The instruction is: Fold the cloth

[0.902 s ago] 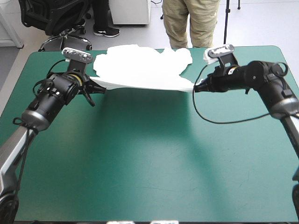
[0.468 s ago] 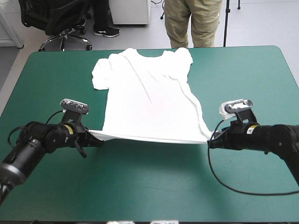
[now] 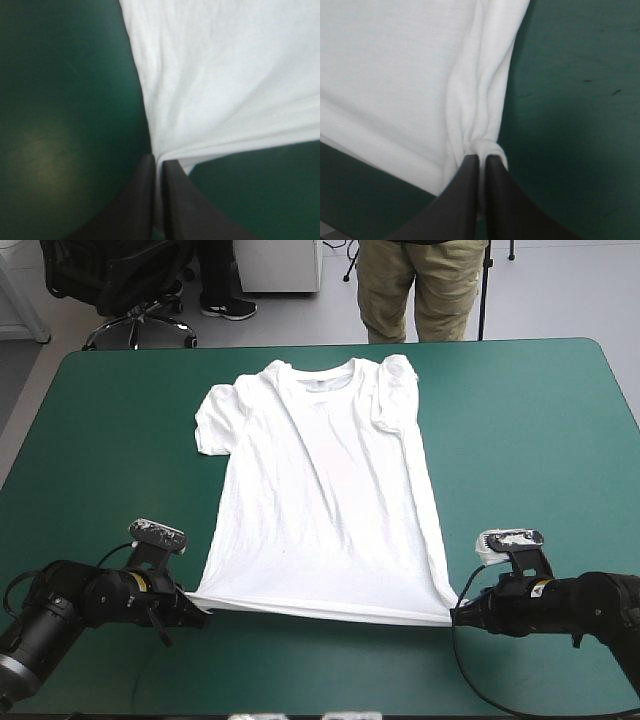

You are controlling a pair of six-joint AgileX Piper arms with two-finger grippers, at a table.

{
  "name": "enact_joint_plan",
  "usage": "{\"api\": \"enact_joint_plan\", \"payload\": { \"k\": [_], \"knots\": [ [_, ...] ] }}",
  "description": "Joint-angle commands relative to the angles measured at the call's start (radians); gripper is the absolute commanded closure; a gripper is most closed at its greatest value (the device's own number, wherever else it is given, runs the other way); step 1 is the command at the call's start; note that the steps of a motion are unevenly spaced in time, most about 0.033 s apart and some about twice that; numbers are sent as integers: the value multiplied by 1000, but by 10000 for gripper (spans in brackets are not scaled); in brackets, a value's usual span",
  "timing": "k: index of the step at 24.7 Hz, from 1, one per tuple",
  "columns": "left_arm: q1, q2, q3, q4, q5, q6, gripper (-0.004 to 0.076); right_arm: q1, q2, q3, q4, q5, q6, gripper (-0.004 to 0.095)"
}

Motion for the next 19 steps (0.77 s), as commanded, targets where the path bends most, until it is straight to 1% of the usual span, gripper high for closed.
{"api": "enact_joint_plan", "payload": {
  "k": [1, 5, 6, 7, 8, 10, 12, 13, 14, 16, 17, 18, 19],
  "knots": [
    [5, -14, 10, 17, -27, 17, 733, -11, -7, -6, -36, -60, -5, 920],
    [5, -14, 16, 9, -16, 17, 731, -11, 13, -6, -33, -41, -7, 920],
    [5, -12, 16, -4, -11, 28, 720, -11, 20, -6, -33, -29, -12, 916],
    [5, -12, 16, -23, -6, 48, 691, -11, 30, -6, -33, -18, -21, 906],
    [5, -12, 16, -43, -6, 65, 654, -11, 35, -6, -33, -14, -29, 875],
    [5, -12, 16, -97, -9, 79, 524, -11, 38, -6, -32, -12, -34, 764],
    [5, -12, 16, -152, -11, 114, 365, -11, 38, -8, -27, -19, -37, 625],
    [5, -12, 16, -184, -22, 120, 247, -11, 38, -12, -26, -20, -37, 515],
    [5, -12, 16, -192, -29, 120, 224, -11, 38, -18, -26, -20, -37, 489],
    [5, -16, -2, -168, -92, 102, 216, -11, 36, -60, -58, -30, -36, 477],
    [5, -13, -30, -117, -189, 50, 216, -11, 36, -114, -81, -60, -40, 485],
    [5, -7, -43, -88, -248, 17, 218, -11, 36, -139, -83, -76, -40, 486],
    [5, 25, -71, -21, -331, -55, 238, -11, 38, -201, -86, -130, -40, 490]
  ]
}}
